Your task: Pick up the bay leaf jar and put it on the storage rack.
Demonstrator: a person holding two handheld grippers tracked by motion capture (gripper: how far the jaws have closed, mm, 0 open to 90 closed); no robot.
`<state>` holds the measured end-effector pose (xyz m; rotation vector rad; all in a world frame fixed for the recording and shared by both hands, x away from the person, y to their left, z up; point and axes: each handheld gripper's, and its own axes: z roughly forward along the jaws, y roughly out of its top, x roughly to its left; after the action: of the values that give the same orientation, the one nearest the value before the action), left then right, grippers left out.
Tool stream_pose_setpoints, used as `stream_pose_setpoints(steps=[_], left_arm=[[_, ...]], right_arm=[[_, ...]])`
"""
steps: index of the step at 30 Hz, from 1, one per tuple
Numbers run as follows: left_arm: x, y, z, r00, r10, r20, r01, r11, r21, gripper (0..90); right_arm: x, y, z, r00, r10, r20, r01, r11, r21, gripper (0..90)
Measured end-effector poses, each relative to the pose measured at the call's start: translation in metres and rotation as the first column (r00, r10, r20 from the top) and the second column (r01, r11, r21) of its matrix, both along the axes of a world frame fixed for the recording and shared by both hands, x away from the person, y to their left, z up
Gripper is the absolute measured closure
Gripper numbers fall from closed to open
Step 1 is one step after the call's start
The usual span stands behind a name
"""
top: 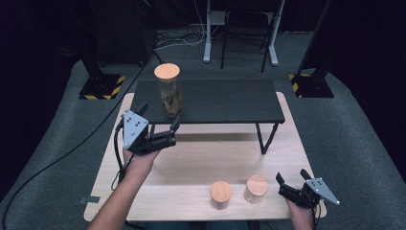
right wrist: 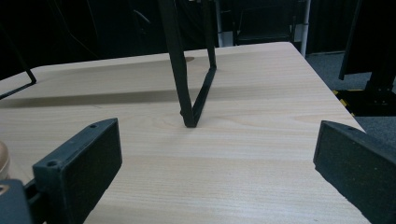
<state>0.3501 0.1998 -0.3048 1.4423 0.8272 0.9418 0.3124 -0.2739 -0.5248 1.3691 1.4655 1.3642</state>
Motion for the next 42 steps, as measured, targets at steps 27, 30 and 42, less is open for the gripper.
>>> stream_pose_setpoints(steps=[27, 30, 42], left_arm=[[-0.013, 0.003, -0.051, 0.9993, -0.017, -0.033, 0.017, 0.9996, 0.020, 1.0], [-0.014, 0.003, -0.057, 0.9987, -0.029, -0.042, 0.030, 0.9992, 0.027, 1.0], [-0.016, 0.008, -0.074, 0.9978, -0.030, -0.058, 0.033, 0.9987, 0.039, 1.0]], right_arm=[[0.000, 0.000, 0.000, 1.0000, -0.002, -0.001, 0.002, 1.000, -0.001, 0.5], [0.000, 0.000, 0.000, 1.0000, -0.003, -0.001, 0.003, 1.000, -0.002, 0.5], [0.000, 0.000, 0.000, 1.0000, 0.000, -0.004, 0.000, 1.000, -0.003, 0.6]])
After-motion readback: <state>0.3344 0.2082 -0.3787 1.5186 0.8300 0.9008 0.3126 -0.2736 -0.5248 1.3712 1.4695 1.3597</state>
